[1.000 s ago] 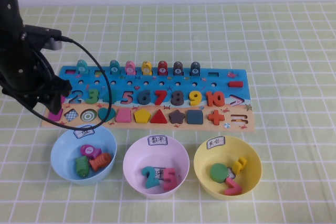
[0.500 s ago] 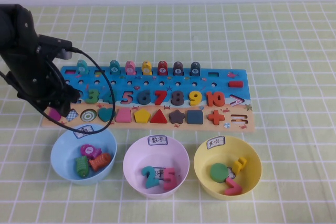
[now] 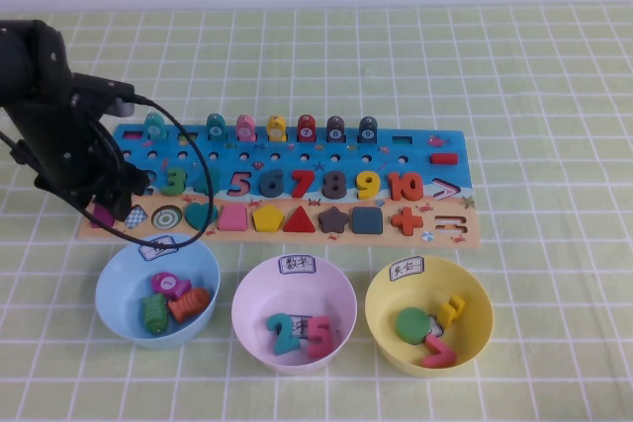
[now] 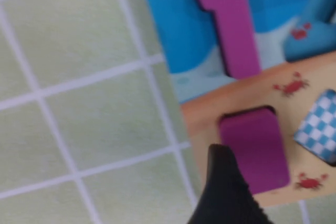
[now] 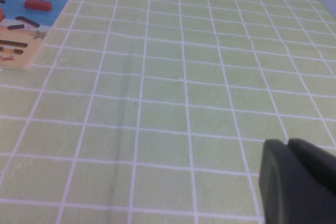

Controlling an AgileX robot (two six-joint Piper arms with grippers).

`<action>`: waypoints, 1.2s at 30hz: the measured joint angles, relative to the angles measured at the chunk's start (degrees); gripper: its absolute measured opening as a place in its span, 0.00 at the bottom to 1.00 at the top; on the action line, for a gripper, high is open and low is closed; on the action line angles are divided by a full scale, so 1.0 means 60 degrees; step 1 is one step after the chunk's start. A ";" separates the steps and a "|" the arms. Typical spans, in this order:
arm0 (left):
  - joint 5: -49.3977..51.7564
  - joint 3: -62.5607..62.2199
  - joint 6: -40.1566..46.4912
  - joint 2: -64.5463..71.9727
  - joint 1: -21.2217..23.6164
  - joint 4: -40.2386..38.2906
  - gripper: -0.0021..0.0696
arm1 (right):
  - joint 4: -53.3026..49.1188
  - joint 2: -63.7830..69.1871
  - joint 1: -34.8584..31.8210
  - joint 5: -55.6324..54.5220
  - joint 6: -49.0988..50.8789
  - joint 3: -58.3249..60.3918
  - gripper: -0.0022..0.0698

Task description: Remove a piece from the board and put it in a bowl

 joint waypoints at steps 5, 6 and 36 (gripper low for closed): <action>-0.0044 -0.0150 0.0000 0.0000 0.0214 0.0000 0.57 | 0.0000 0.0000 0.0000 0.0000 0.0000 0.0000 0.01; -0.0044 -0.0165 0.0000 0.0000 0.0203 0.0000 0.57 | 0.0000 0.0000 0.0000 0.0000 0.0000 0.0000 0.01; 0.0105 -0.0195 0.0000 0.0437 0.0203 -0.0347 0.53 | 0.0000 0.0000 0.0000 0.0000 0.0000 0.0000 0.01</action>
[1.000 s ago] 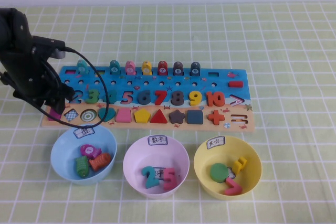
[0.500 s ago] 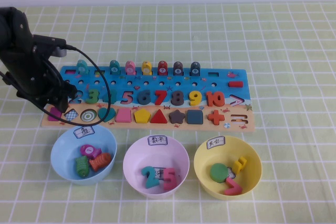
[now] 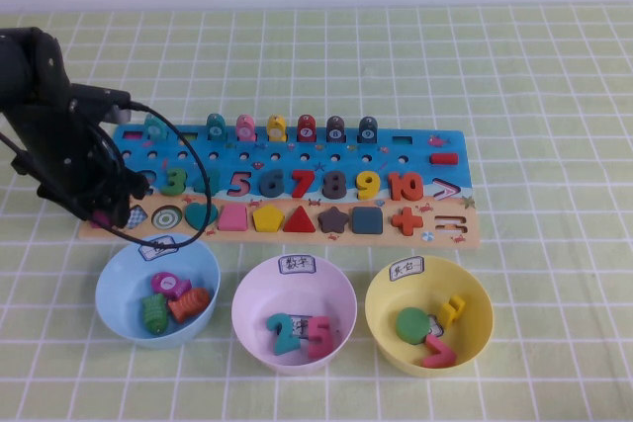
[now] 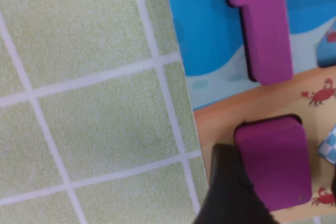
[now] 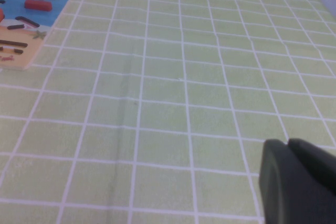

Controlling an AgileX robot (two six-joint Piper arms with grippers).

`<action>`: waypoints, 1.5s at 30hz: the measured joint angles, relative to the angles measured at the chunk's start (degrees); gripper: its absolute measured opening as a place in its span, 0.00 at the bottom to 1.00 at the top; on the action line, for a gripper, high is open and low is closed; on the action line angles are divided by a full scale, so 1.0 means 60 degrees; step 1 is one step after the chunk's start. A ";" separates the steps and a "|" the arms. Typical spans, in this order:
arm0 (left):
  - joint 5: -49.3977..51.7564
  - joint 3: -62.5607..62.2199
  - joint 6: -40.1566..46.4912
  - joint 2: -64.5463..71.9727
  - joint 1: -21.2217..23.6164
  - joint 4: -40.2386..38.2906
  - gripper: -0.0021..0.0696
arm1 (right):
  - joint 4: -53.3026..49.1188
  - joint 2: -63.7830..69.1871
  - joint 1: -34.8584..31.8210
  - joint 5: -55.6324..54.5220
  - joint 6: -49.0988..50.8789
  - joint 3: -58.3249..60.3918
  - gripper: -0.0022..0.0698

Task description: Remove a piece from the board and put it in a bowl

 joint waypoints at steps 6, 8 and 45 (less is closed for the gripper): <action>-0.0036 -0.0022 0.0000 0.0000 0.0000 0.0090 0.43 | 0.0000 0.0000 0.0000 0.0000 0.0000 0.0000 0.01; -0.0056 -0.0022 0.0000 0.0000 0.0000 0.0090 0.35 | 0.0000 0.0000 0.0000 0.0000 0.0000 0.0000 0.01; 0.0042 -0.0022 -0.0101 -0.0395 0.0039 -0.0017 0.31 | 0.0000 0.0000 0.0000 0.0000 0.0000 0.0000 0.01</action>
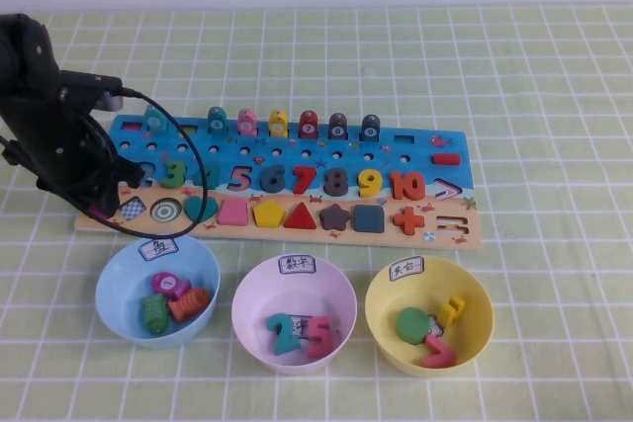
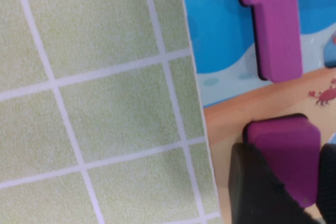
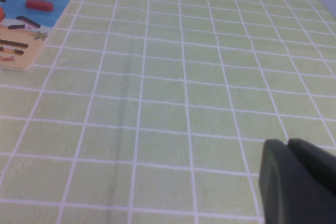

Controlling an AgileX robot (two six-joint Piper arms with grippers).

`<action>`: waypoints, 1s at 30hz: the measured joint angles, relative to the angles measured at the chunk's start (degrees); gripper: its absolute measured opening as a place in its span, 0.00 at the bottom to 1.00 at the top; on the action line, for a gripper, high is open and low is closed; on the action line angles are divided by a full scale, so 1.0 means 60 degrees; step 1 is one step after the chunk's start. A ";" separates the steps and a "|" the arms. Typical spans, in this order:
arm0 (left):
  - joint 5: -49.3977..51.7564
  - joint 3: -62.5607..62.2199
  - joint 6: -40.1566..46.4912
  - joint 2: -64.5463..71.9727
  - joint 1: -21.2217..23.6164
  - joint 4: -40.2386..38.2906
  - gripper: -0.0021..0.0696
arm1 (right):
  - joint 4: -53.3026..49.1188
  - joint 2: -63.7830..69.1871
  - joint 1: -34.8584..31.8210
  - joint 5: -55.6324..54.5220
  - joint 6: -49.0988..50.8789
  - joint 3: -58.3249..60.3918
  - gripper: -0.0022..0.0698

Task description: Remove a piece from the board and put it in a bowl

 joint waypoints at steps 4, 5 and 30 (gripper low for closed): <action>0.0000 0.0000 0.0000 0.0000 0.0000 0.0000 0.31 | 0.0000 0.0000 0.0000 0.0000 0.0000 0.0000 0.01; 0.0000 0.0000 0.0000 0.0000 0.0000 0.0000 0.31 | 0.0000 0.0000 0.0000 0.0000 0.0000 0.0000 0.01; -0.0125 0.0000 0.0040 0.0000 0.0000 0.0107 0.31 | 0.0000 0.0000 0.0000 0.0000 0.0000 0.0000 0.01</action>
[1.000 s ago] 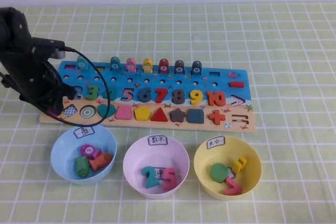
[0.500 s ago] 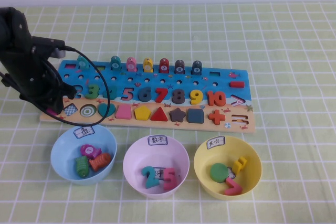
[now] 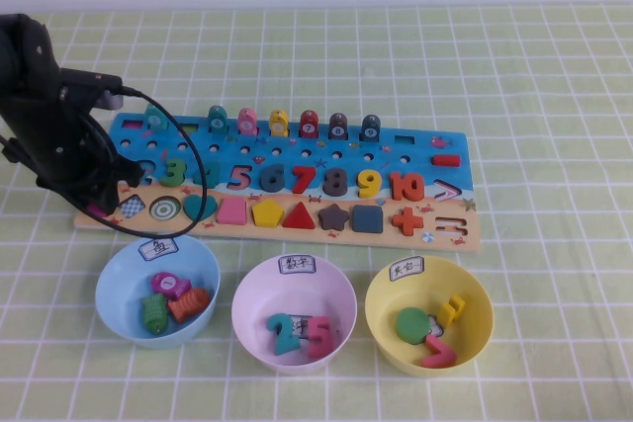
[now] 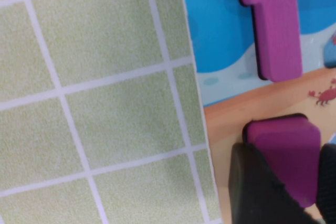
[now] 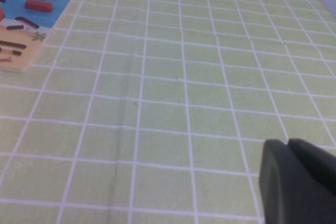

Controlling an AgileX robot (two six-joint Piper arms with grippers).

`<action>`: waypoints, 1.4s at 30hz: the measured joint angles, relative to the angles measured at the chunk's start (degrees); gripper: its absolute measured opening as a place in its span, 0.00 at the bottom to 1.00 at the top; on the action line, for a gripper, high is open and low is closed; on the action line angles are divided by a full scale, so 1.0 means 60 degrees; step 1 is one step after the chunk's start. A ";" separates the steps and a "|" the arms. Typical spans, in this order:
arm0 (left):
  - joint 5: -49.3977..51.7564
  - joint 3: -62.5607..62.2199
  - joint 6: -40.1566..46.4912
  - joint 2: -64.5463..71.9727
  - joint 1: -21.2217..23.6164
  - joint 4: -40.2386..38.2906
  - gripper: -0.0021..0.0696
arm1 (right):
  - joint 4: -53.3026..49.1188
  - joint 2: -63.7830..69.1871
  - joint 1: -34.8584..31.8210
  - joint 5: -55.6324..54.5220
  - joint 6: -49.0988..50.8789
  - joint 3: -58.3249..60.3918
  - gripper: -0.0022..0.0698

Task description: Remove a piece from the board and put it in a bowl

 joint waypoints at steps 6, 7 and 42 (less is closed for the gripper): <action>-0.0022 0.0000 0.0000 0.0039 0.0000 0.0000 0.31 | 0.0000 0.0000 0.0000 0.0000 0.0000 0.0000 0.01; -0.0022 0.0000 0.0000 0.0080 0.0000 0.0000 0.31 | 0.0000 0.0000 0.0000 0.0000 0.0000 0.0000 0.01; -0.0016 0.0000 0.0000 0.0165 0.0000 -0.0116 0.31 | 0.0000 0.0000 0.0000 0.0000 0.0000 0.0000 0.01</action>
